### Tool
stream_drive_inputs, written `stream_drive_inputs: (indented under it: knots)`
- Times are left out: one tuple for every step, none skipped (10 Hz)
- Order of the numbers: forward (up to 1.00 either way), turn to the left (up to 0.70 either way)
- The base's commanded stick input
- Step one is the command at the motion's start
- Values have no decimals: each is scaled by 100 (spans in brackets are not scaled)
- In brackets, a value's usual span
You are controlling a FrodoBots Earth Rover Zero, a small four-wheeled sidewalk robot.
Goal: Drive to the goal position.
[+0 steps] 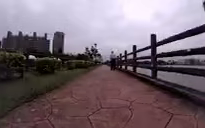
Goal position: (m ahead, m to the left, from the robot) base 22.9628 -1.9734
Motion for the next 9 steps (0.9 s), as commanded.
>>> stream_drive_inputs:
  knots:
    - [100, 0]
    - [100, 0]
    - [100, 0]
    - [100, 0]
    - [100, 0]
    - [100, 0]
    - [100, 0]
    - [100, 0]
    - [100, 0]
